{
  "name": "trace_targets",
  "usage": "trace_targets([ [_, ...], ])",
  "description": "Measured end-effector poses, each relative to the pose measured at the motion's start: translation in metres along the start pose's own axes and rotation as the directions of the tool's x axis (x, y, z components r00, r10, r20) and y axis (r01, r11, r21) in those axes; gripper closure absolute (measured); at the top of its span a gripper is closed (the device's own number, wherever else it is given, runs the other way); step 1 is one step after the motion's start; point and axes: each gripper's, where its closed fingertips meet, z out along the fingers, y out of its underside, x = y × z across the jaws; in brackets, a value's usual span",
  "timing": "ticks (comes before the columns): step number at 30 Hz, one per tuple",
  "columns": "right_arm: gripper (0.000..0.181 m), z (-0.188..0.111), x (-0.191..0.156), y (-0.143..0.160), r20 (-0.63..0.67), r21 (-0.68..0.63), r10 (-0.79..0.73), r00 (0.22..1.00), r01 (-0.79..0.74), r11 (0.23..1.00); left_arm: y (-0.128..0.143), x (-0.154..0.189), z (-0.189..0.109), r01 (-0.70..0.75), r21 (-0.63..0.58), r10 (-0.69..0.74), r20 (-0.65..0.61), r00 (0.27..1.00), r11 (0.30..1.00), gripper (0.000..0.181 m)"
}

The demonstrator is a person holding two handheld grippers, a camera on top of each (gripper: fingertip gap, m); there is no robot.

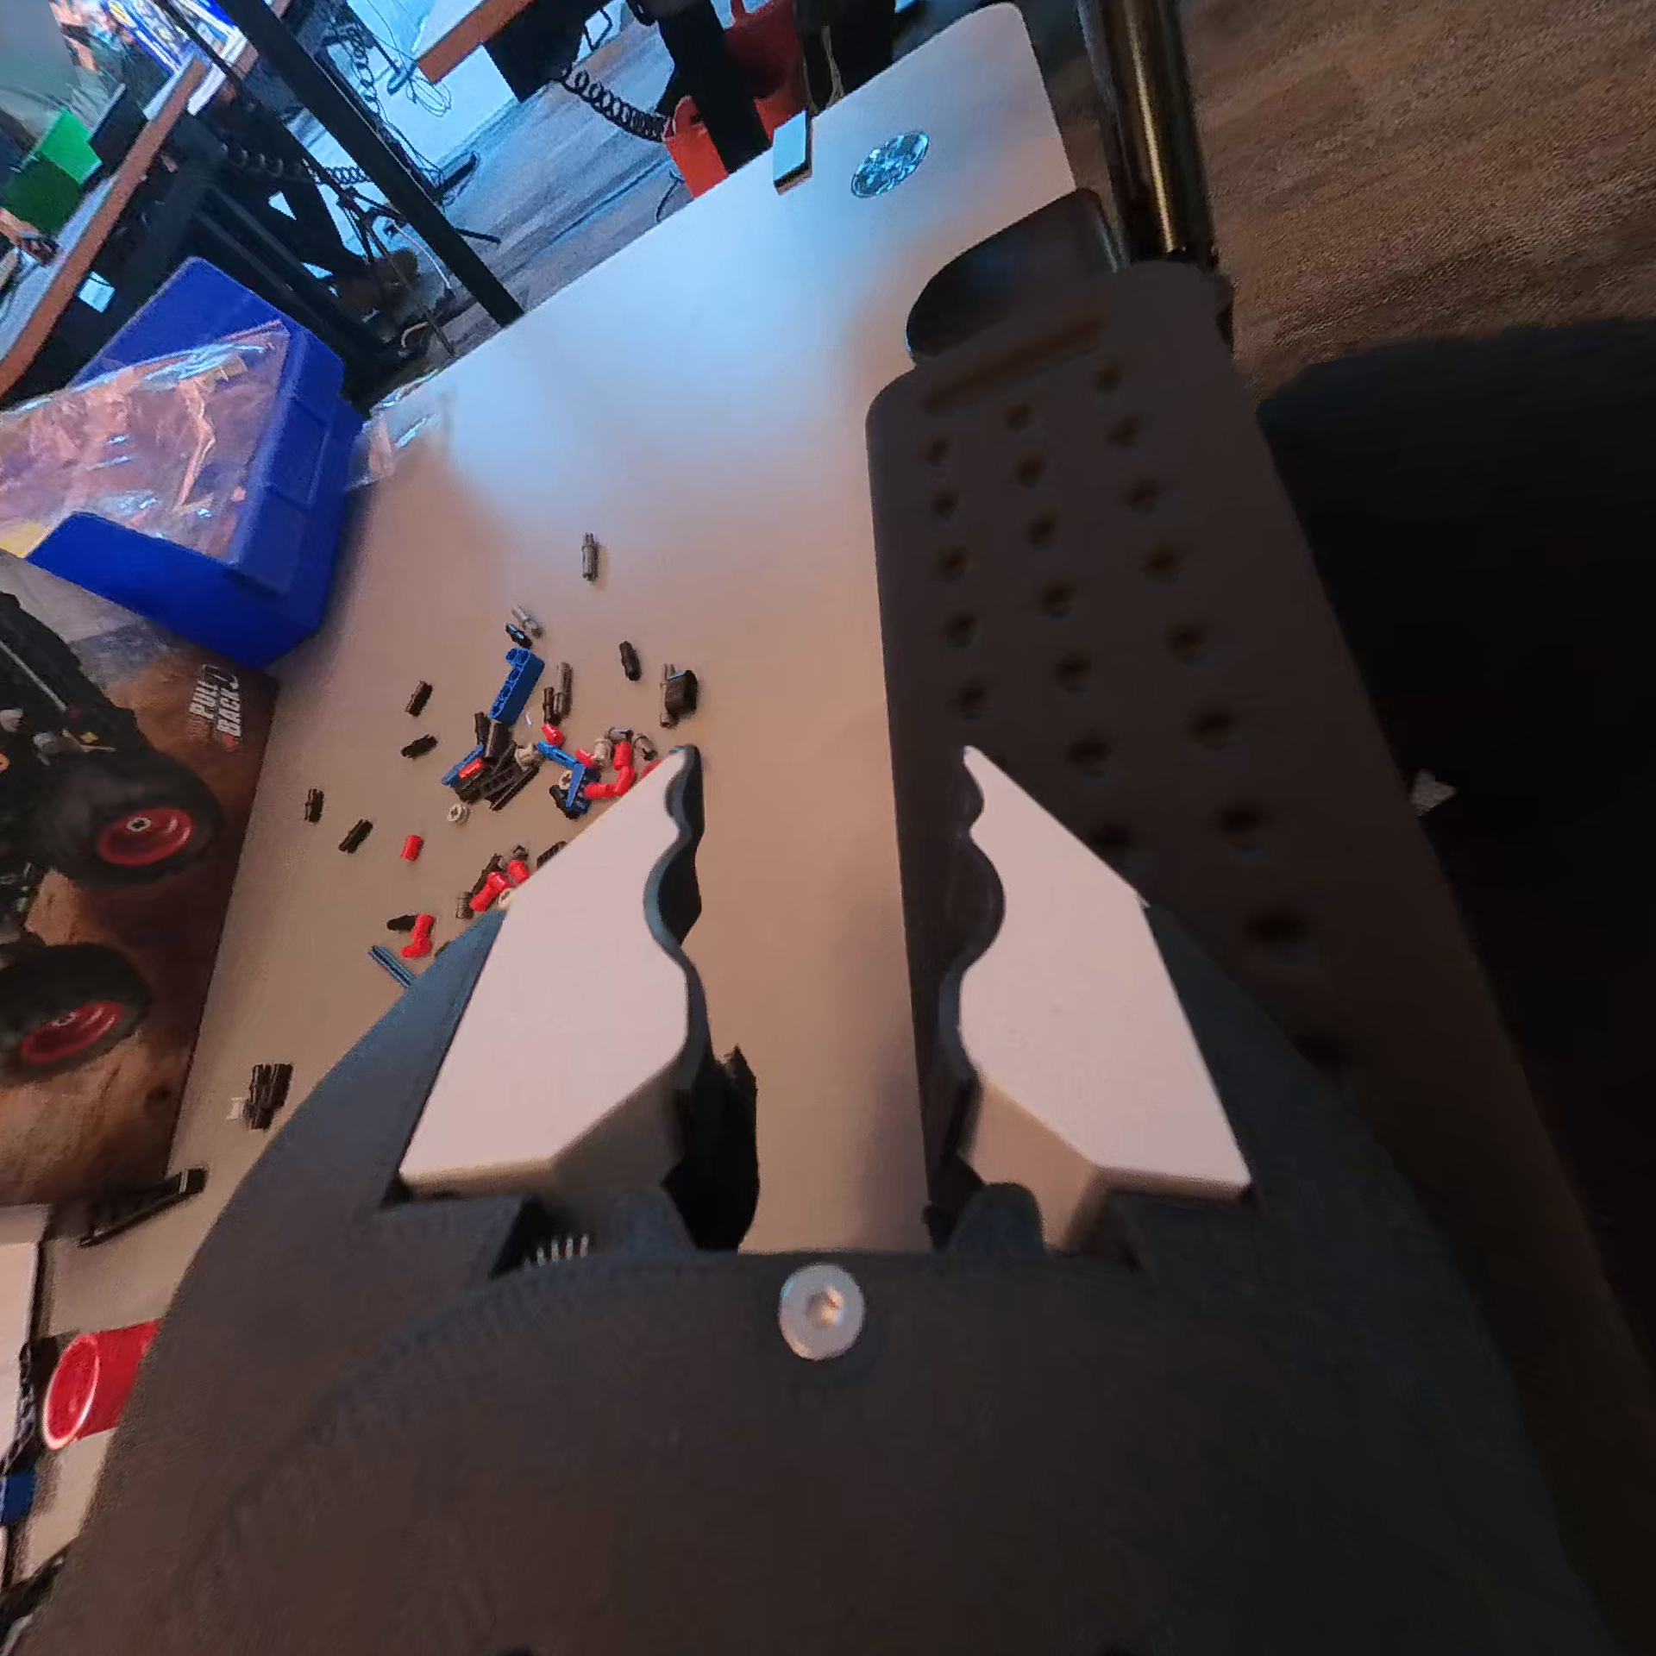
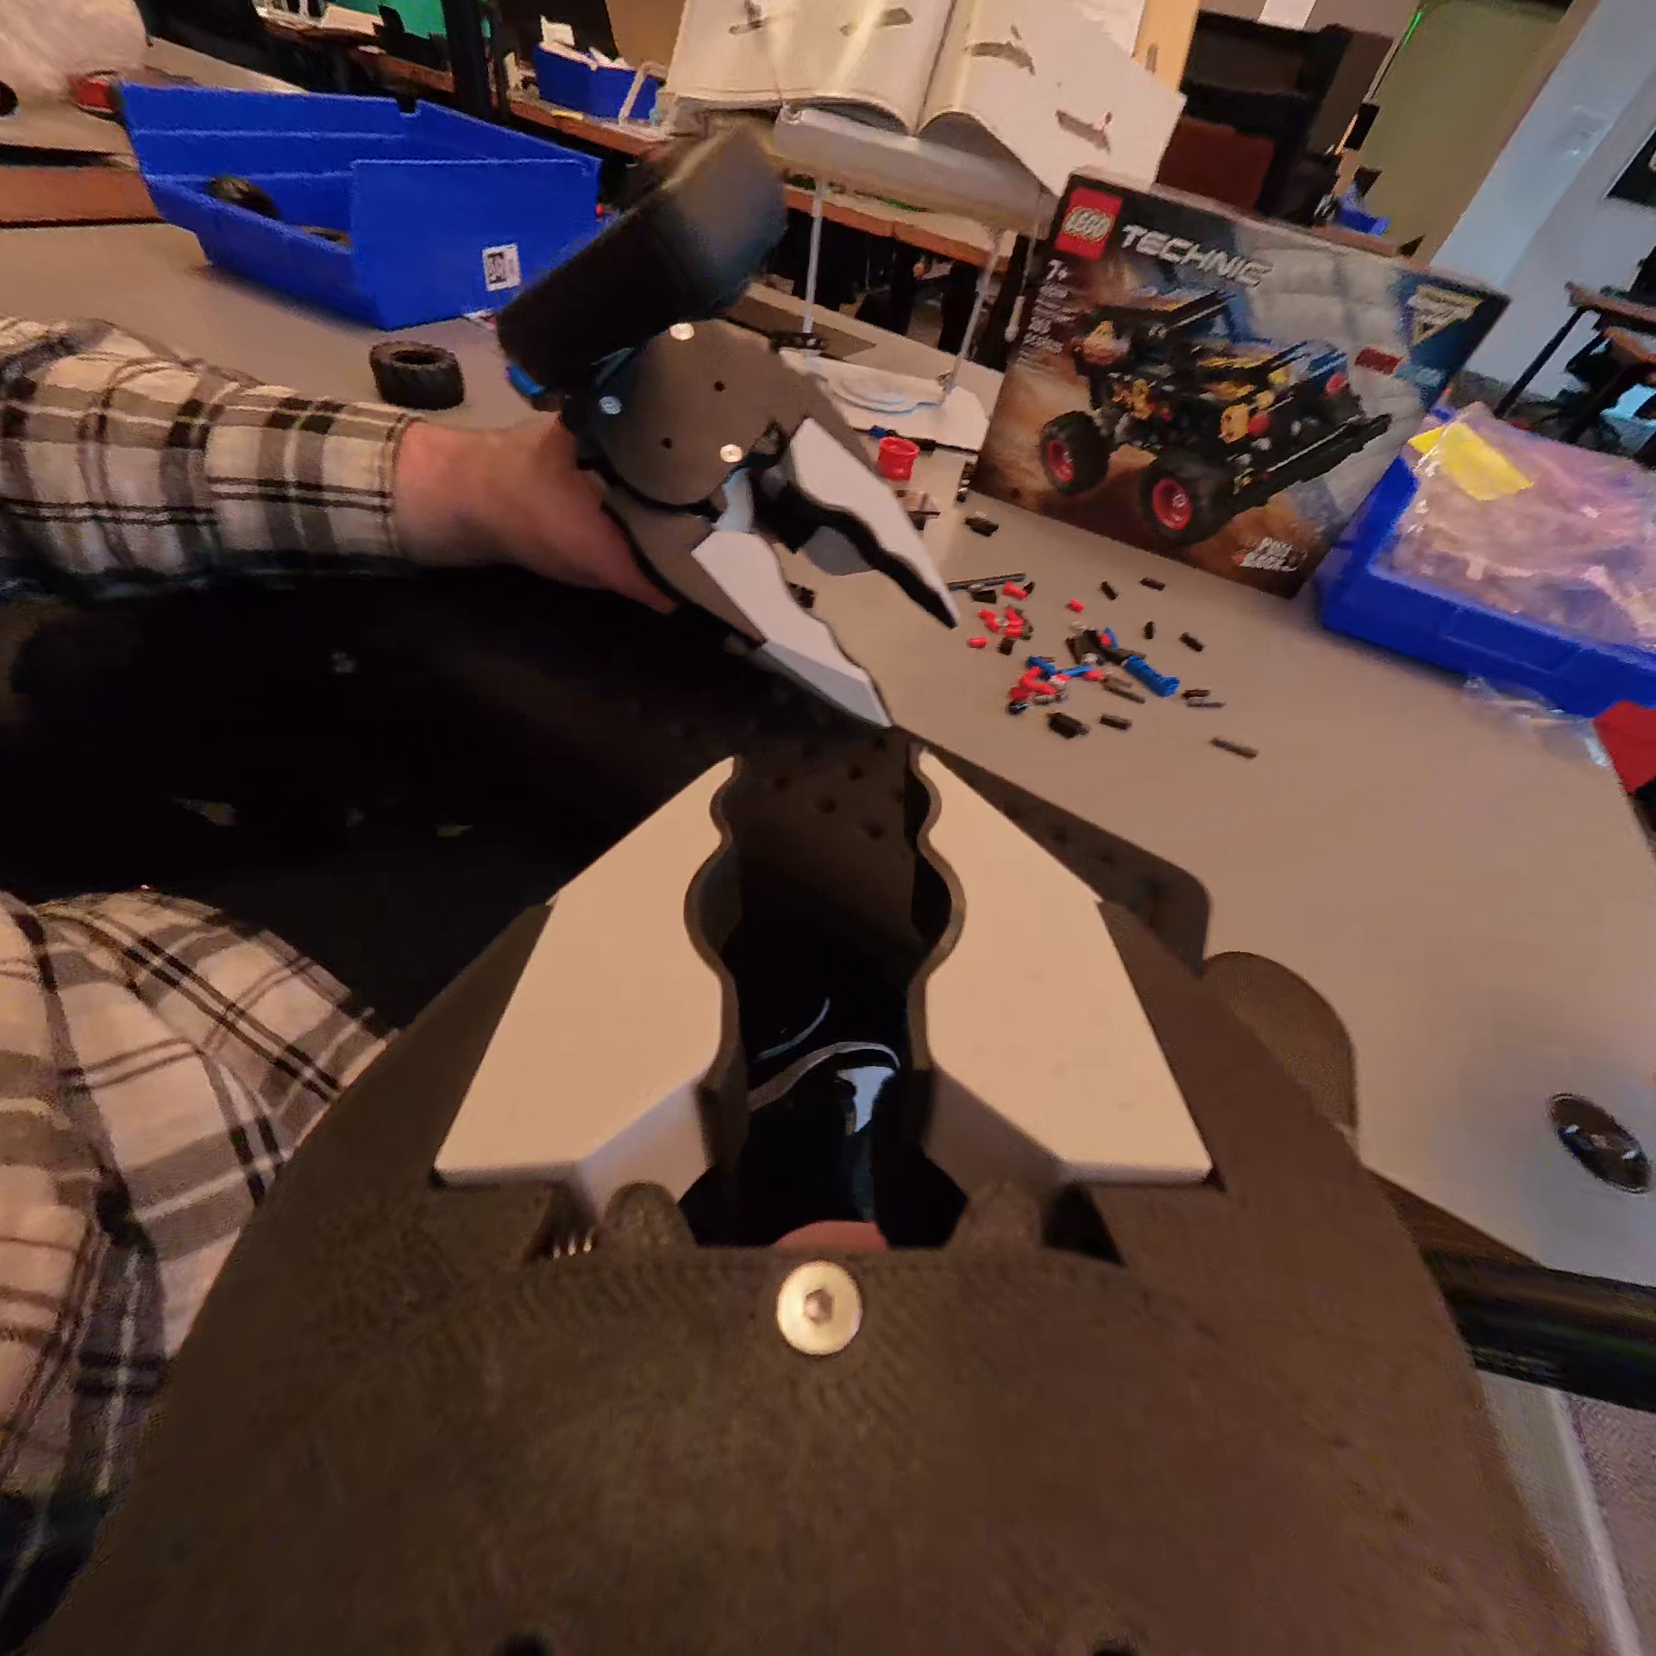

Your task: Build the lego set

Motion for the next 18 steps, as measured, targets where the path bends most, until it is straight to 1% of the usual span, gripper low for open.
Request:
trace_targets([
  [2,0.147,0.000,-0.022,0.000,0.028,-0.028,-0.014,1.000,0.014,1.000,-0.001,0.004,0.002,-0.018,-0.010,0.018,-0.007,1.000,1.000,0.128],
  [5,0.145,-0.006,-0.052,-0.001,0.062,-0.071,-0.077,0.995,0.081,0.994,-0.002,0.011,0.005,-0.083,-0.026,0.083,-0.006,0.997,0.996,0.129],
  [9,0.145,-0.027,-0.076,-0.011,0.060,-0.076,-0.120,0.991,0.124,0.989,-0.007,0.013,0.007,-0.111,-0.024,0.112,0.011,0.994,0.993,0.131],
  [12,0.145,-0.045,-0.091,-0.013,0.057,-0.110,-0.155,0.986,0.160,0.981,-0.010,0.012,0.012,-0.088,-0.015,0.089,0.019,0.996,0.996,0.133],
  [13,0.145,-0.051,-0.091,-0.014,0.038,-0.117,-0.176,0.984,0.179,0.977,-0.011,0.012,0.014,-0.069,-0.010,0.070,0.020,0.997,0.998,0.133],
  [15,0.147,-0.064,-0.079,-0.016,-0.035,-0.129,-0.220,0.975,0.214,0.968,-0.011,0.010,0.018,-0.015,-0.016,0.015,0.024,1.000,1.000,0.133],
  [17,0.148,-0.078,-0.051,-0.015,-0.125,-0.116,-0.224,0.967,0.210,0.971,-0.010,0.008,0.023,0.013,-0.028,-0.012,0.031,0.999,1.000,0.134],
  [18,0.149,-0.085,-0.031,-0.014,-0.174,-0.103,-0.197,0.965,0.181,0.978,-0.011,0.007,0.025,0.029,-0.026,-0.028,0.029,0.999,0.999,0.135],
])
